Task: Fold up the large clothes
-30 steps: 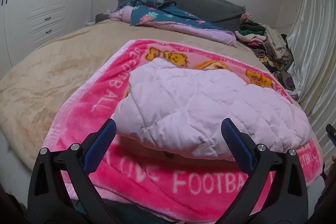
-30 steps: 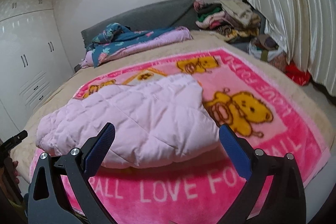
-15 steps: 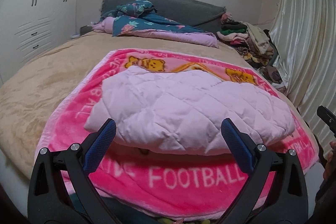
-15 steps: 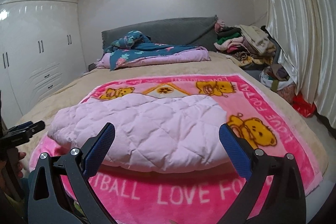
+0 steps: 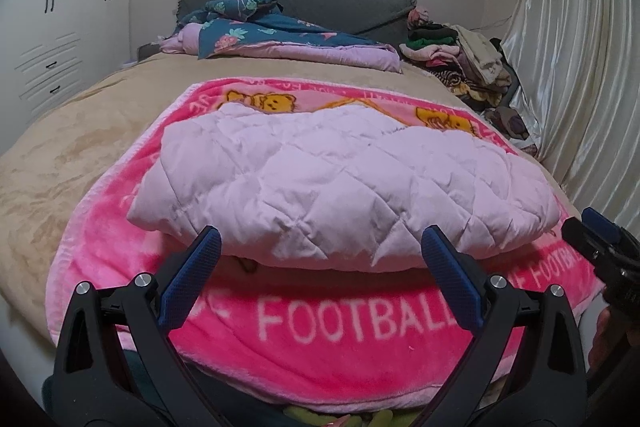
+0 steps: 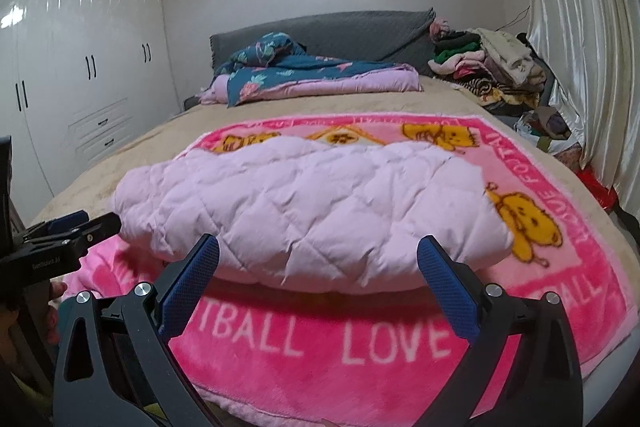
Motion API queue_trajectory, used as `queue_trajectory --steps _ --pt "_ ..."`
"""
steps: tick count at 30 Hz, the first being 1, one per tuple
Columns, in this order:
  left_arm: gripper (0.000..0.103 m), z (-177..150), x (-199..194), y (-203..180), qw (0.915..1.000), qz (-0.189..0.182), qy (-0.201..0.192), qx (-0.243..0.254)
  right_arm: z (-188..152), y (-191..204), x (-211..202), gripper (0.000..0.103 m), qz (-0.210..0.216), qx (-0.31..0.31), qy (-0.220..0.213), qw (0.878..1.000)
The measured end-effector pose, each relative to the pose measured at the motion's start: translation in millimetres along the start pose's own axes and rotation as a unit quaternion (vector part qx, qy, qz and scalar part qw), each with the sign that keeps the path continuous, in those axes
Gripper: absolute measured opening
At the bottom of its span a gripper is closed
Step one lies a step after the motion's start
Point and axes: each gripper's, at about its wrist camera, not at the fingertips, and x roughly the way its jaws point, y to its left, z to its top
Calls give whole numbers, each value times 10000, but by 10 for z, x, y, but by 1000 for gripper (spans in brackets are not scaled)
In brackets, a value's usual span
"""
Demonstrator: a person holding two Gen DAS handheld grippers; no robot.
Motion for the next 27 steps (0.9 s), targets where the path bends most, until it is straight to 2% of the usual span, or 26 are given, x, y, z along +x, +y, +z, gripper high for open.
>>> queue_trajectory --steps 8,27 --pt "94 -54 84 -25 9999 32 123 49 -49 87 101 99 141 -79 140 9998" --pt "94 -39 70 -11 9999 115 106 28 -39 74 129 99 157 -47 189 9997"
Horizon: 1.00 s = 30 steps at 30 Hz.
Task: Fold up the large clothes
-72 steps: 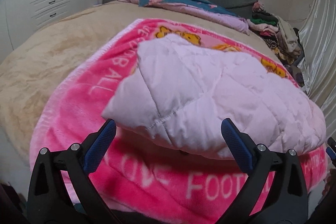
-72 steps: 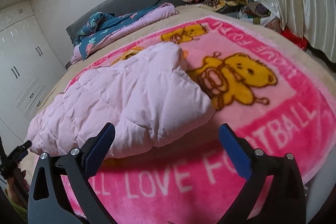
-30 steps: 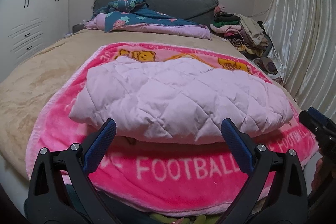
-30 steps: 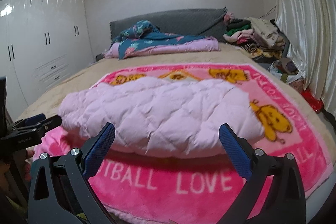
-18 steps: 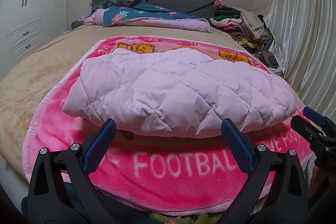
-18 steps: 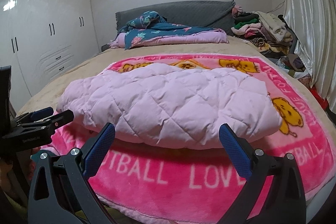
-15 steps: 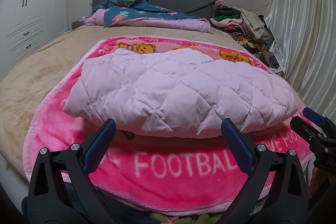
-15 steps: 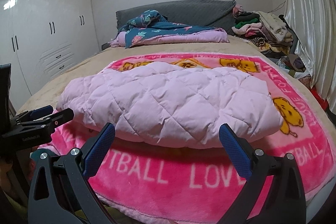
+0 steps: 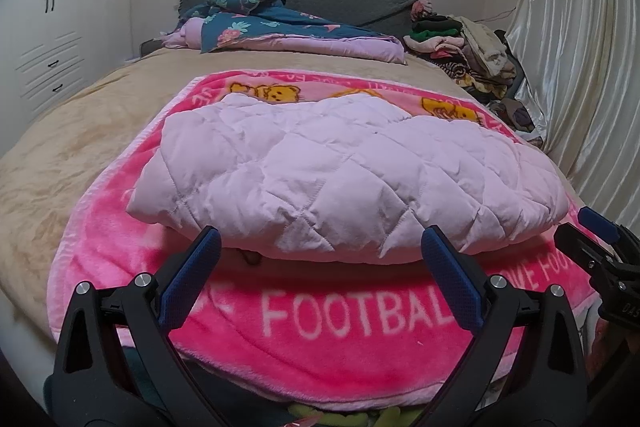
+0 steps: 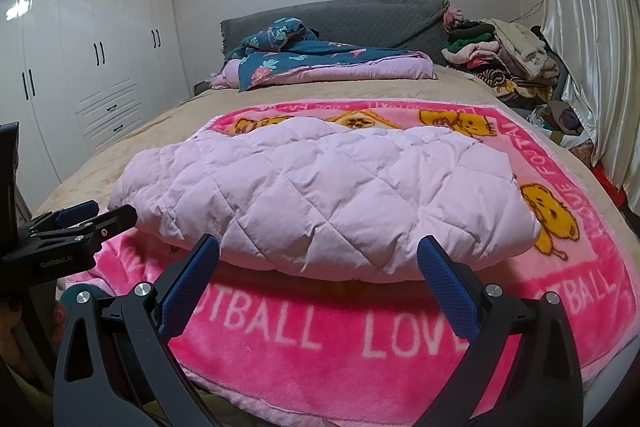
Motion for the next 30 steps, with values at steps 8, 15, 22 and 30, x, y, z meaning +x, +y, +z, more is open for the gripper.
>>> queue_trajectory --steps 8,15,22,30 --pt "94 -1 -10 6 10000 44 -6 -12 -4 2 -12 99 -7 -8 -5 10000" --pt "94 -9 -19 11 10000 77 -4 -19 2 2 -17 99 -13 -8 -12 10000" --pt "94 -28 -20 11 9999 111 11 -16 5 -1 -18 99 -25 -13 -23 10000" --pt "94 -31 -15 11 9999 123 28 -12 12 0 -33 99 -26 -19 -24 10000"
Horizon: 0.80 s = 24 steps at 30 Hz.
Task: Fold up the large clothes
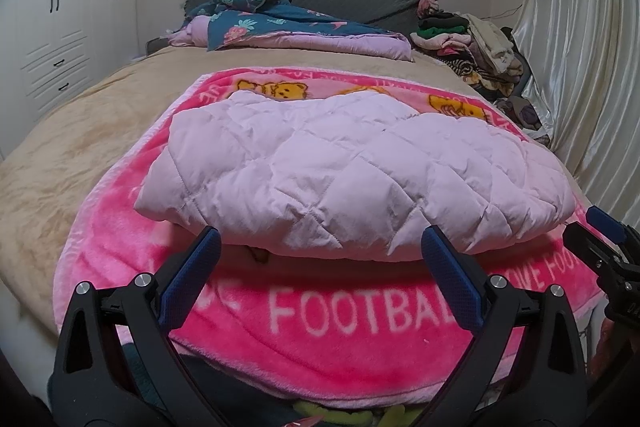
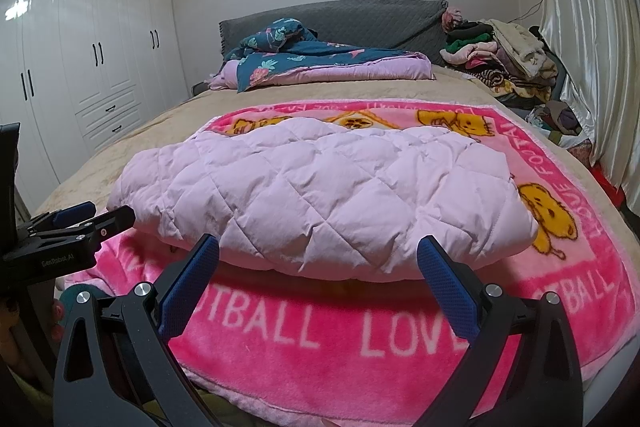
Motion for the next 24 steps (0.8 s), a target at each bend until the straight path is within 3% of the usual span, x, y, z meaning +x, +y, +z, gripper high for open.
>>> queue_trajectory --steps 24 --pt "94 -4 -16 18 10000 26 7 29 0 5 -16 99 -25 -12 -23 10000"
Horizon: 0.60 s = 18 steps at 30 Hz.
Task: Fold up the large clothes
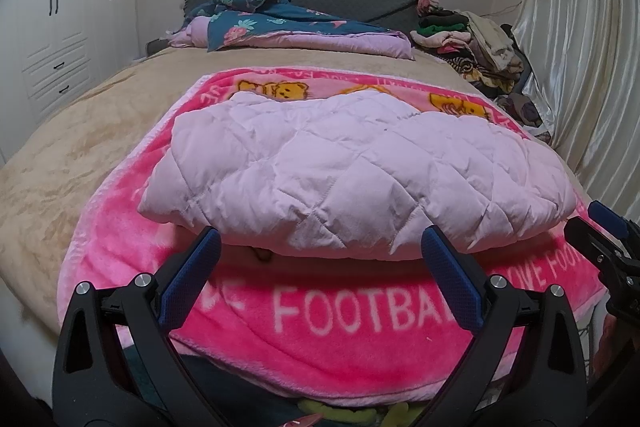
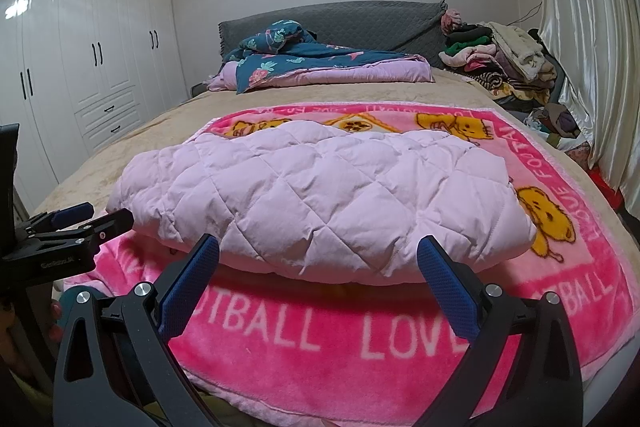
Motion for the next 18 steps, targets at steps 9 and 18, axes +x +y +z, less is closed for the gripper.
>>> queue_trajectory --steps 9,18 --pt "94 -21 7 19 9999 62 119 73 -2 30 -2 99 -152 -128 -78 9998" --pt "94 -19 62 88 9995 -73 295 -123 -12 -45 -8 99 -367 -92 -143 9992"
